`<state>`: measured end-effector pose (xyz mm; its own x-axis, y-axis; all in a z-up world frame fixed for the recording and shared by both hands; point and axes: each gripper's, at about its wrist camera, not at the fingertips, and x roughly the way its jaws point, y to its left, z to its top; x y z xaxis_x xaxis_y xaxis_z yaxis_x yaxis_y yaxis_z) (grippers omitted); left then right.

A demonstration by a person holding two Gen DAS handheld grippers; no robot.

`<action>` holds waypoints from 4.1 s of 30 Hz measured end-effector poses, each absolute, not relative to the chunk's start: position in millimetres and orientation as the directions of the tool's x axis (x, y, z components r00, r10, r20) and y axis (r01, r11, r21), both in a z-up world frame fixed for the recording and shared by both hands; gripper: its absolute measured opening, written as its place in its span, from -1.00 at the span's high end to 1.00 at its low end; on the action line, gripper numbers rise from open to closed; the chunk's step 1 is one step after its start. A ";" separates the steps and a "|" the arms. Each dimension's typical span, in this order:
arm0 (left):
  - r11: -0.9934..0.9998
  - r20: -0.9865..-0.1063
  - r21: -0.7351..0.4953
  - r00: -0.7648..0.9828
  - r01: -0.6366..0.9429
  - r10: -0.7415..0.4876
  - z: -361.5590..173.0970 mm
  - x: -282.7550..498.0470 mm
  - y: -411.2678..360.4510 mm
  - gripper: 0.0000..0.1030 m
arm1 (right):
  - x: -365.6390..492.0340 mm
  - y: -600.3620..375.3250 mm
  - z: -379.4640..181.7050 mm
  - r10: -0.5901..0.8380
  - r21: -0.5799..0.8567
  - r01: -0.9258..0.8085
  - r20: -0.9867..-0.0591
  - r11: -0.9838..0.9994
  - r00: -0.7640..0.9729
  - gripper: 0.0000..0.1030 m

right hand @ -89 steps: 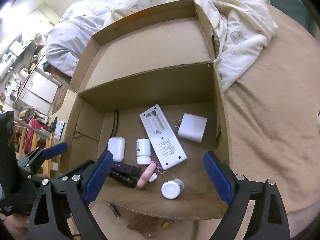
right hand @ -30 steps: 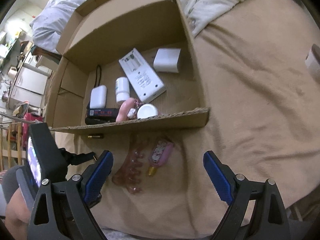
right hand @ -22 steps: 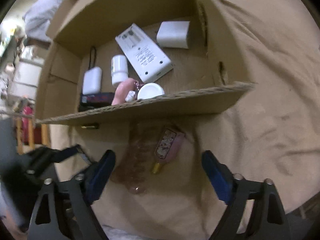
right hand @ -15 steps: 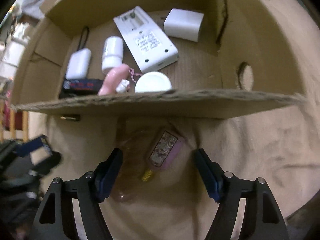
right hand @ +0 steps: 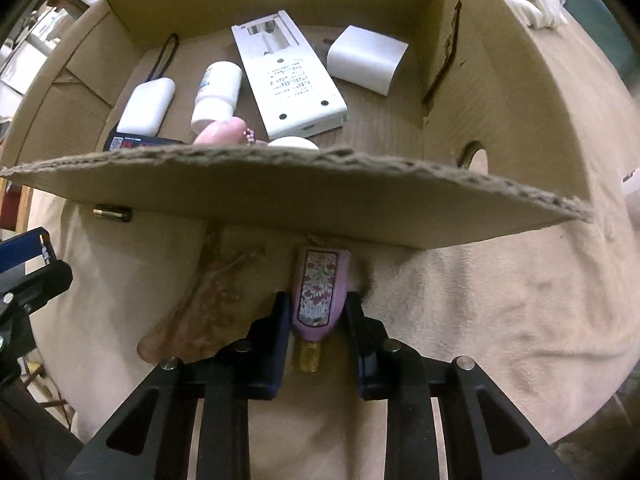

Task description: Organize rigid objects

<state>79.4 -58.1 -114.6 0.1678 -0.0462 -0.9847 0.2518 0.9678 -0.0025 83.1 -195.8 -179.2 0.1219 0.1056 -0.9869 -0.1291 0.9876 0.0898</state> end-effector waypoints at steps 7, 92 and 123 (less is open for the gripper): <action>0.976 -0.985 0.011 0.169 0.217 -0.026 -118.1 79.6 -46.1 0.23 | 69.6 -209.4 -172.7 0.102 0.086 -0.127 -0.987 0.988 0.123 0.48; 0.948 -0.933 0.206 0.341 0.242 0.116 -111.7 182.0 -76.2 0.23 | 170.7 -200.4 -138.7 0.250 0.211 -0.172 -0.936 0.962 0.248 0.49; 0.959 -0.929 0.127 0.370 0.254 0.025 -97.1 168.8 -80.0 -0.74 | 168.2 -212.6 -92.2 0.362 0.311 -0.187 -0.828 0.932 0.427 -0.86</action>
